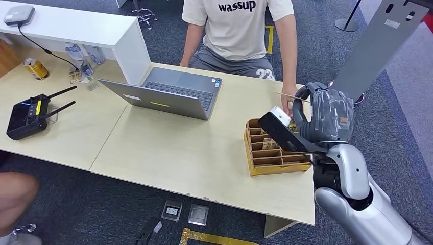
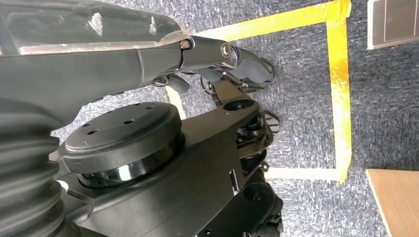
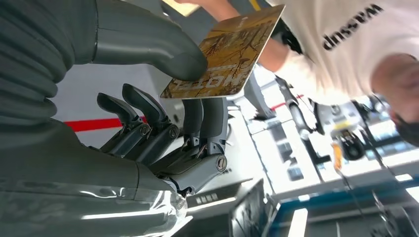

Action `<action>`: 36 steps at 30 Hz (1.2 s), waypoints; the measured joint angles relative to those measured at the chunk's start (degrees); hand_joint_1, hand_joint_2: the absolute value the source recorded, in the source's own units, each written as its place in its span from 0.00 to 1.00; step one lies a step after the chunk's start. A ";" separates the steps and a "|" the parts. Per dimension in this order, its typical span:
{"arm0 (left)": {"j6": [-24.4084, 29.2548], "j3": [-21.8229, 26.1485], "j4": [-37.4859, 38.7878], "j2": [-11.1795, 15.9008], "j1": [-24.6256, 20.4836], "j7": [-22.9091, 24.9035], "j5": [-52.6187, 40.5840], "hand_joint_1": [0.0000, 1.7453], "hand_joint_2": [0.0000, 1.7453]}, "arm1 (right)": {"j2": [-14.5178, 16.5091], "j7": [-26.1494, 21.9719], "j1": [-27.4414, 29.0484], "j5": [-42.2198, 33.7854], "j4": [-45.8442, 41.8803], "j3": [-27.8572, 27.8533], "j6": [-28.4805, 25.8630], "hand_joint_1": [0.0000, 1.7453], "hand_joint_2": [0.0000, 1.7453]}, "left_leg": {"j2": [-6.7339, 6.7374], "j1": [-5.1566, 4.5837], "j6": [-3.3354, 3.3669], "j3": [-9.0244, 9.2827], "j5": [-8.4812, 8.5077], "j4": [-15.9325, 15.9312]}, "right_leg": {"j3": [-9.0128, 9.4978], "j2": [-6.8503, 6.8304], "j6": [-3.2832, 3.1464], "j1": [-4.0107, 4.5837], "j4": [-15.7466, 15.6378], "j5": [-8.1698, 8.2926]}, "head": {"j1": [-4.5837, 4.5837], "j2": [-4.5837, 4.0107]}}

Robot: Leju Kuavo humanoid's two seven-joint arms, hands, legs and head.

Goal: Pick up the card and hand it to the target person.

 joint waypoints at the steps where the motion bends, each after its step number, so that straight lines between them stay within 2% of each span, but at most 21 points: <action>1: 0.00 0.00 0.00 -0.03 -0.01 -0.02 -0.01 0.00 1.00 | 0.34 -0.54 0.16 0.99 -0.02 0.03 -0.96 0.98 1.00 | 0.00 0.00 0.00 0.00 0.00 0.00 | 0.00 0.00 0.00 0.00 0.00 0.00 | 0.00 0.00; 4: -0.01 0.00 0.00 -0.16 -0.02 -0.12 -0.33 0.00 1.00 | 1.76 -2.63 0.71 4.82 0.43 0.18 -5.42 0.98 1.00 | -0.01 0.00 0.00 -0.01 0.00 0.00 | -0.01 0.00 0.00 0.00 0.00 0.00 | 0.00 0.00; 9: -0.17 -0.02 0.00 -0.67 -0.10 -0.49 -1.26 0.00 1.00 | 4.68 -5.26 0.78 10.32 5.55 0.56 -16.03 0.98 1.00 | -0.01 0.01 0.00 -0.02 0.00 -0.01 | -0.01 -0.01 0.00 0.01 0.01 0.00 | -0.03 0.00; 14: -0.23 -0.36 0.00 -1.20 -0.24 -0.72 -1.93 0.00 1.00 | 7.23 -3.67 0.20 18.49 13.70 1.09 -23.64 0.98 1.00 | -0.02 0.00 0.00 -0.02 0.00 0.00 | 0.00 -0.01 0.00 0.00 0.01 0.00 | -0.03 0.00; 19: -0.24 -0.54 0.00 -1.55 -0.45 -0.75 -2.20 0.00 1.00 | 9.08 -3.50 0.00 22.39 20.24 1.11 -24.35 0.98 1.00 | -0.02 0.00 0.00 -0.04 0.00 0.00 | -0.01 -0.01 0.00 0.00 0.00 0.00 | -0.03 0.00; 28: -0.24 -1.17 0.00 -1.98 -0.83 -0.38 -2.38 0.00 1.00 | 14.36 -6.20 -1.86 20.74 34.58 1.09 -24.47 0.98 1.00 | -0.01 0.01 0.00 -0.04 0.00 0.00 | -0.03 -0.01 0.00 0.01 0.01 0.00 | -0.03 0.00; 36: -0.22 -1.43 0.00 -2.17 -0.91 -0.38 -2.38 0.00 1.00 | 17.96 -6.83 -3.15 19.78 42.61 1.09 -24.52 0.98 1.00 | -0.01 0.01 0.00 -0.05 0.00 0.00 | -0.04 -0.01 0.00 0.00 0.00 0.00 | -0.03 0.00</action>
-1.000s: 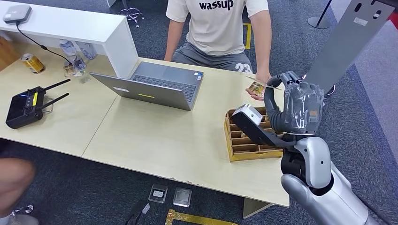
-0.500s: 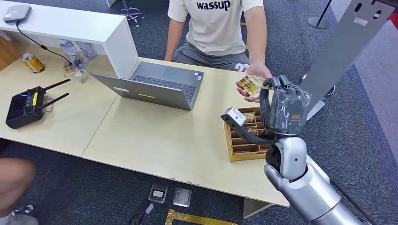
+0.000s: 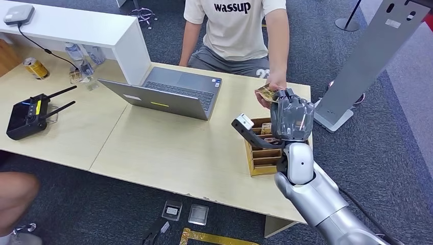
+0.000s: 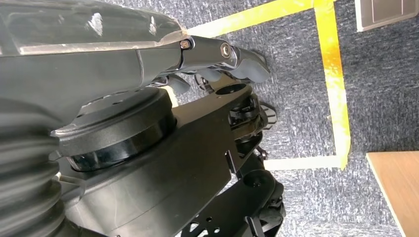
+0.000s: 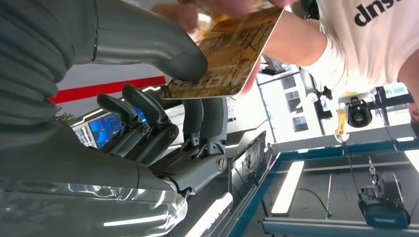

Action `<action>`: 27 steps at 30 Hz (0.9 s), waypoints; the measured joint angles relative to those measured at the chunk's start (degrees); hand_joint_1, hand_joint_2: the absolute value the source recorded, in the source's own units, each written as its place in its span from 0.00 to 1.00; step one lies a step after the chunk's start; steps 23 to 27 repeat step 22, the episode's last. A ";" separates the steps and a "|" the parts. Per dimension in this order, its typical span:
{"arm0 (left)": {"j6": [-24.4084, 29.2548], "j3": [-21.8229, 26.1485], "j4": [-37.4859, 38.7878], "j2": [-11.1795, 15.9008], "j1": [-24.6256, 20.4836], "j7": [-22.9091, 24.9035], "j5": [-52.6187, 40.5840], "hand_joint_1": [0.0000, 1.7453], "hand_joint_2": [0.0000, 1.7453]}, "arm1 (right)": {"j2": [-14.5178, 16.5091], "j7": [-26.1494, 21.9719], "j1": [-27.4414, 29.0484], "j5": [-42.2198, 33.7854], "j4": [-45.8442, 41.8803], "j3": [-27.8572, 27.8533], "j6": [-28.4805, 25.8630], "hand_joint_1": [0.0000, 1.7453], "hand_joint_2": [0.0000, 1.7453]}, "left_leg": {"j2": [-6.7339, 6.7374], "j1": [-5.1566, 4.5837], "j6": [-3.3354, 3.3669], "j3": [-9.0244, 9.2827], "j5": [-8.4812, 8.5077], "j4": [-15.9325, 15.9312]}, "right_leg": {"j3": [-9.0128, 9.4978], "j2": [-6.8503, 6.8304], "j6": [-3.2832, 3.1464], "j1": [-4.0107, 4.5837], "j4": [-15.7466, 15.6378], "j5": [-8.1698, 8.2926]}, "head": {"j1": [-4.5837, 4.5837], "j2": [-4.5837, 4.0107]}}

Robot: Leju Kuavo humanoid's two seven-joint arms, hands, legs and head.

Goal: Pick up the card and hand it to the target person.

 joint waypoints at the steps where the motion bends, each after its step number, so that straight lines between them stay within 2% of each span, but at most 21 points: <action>1: 0.01 -0.01 0.00 0.00 0.00 0.00 0.00 0.00 1.00 | 0.26 -0.03 -0.11 -0.14 0.73 0.01 0.00 0.98 1.00 | 0.00 0.00 0.00 0.00 0.00 0.00 | 0.00 0.00 0.00 0.00 0.00 0.00 | 0.00 0.00; 2: 0.02 -0.01 0.00 0.00 0.00 0.00 0.00 0.00 1.00 | 0.51 -0.06 -0.22 -0.28 1.43 0.01 0.00 0.98 1.00 | 0.00 0.00 0.00 0.00 0.00 0.00 | 0.00 0.00 0.00 0.00 0.00 0.00 | 0.00 0.00; 6: 0.03 -0.12 0.00 0.00 -0.02 0.00 -0.11 0.00 1.00 | 1.18 -0.23 -0.50 -0.55 3.37 0.02 -0.02 0.00 1.00 | 0.00 0.00 0.00 0.01 0.00 0.00 | 0.00 0.00 0.00 0.00 0.00 0.00 | 0.00 0.00; 8: -0.01 -0.32 0.00 0.00 -0.03 -0.05 -0.29 0.00 1.00 | 1.35 -0.37 -0.53 -0.76 3.98 0.02 -0.05 0.00 1.00 | 0.00 0.00 0.00 0.01 0.00 0.00 | 0.00 0.00 0.00 0.00 0.00 0.00 | 0.00 0.00; 12: -0.28 -0.55 0.00 0.00 -0.04 -0.74 -0.24 0.00 0.00 | 1.49 -0.52 -0.55 -1.42 4.81 0.02 -0.09 0.00 1.00 | 0.00 0.00 0.00 0.01 0.00 0.00 | 0.00 0.00 0.00 0.00 0.00 0.00 | 0.00 0.00; 18: -0.18 -0.59 0.00 0.00 0.02 -1.00 0.67 0.00 0.00 | 1.51 -1.96 -0.27 -4.23 4.35 -0.48 -0.15 0.00 1.00 | 0.00 0.00 0.00 0.01 0.00 0.00 | 0.00 0.01 0.00 0.00 0.00 0.00 | 0.00 0.00; 22: 0.07 -0.59 0.01 0.01 0.27 -0.96 1.55 0.00 0.00 | 1.72 -8.78 1.20 -11.51 1.32 -3.22 -0.24 0.00 1.00 | 0.00 0.00 0.00 0.00 0.00 0.00 | 0.00 0.00 0.00 0.00 0.00 0.00 | 0.01 0.00; 27: 0.07 -0.59 0.01 0.01 0.27 -0.96 1.55 0.00 0.00 | 1.72 -8.78 1.20 -11.51 1.32 -3.22 -0.24 0.00 1.00 | 0.00 0.00 0.00 0.00 0.00 0.00 | 0.00 0.00 0.00 0.00 0.00 0.00 | 0.01 0.00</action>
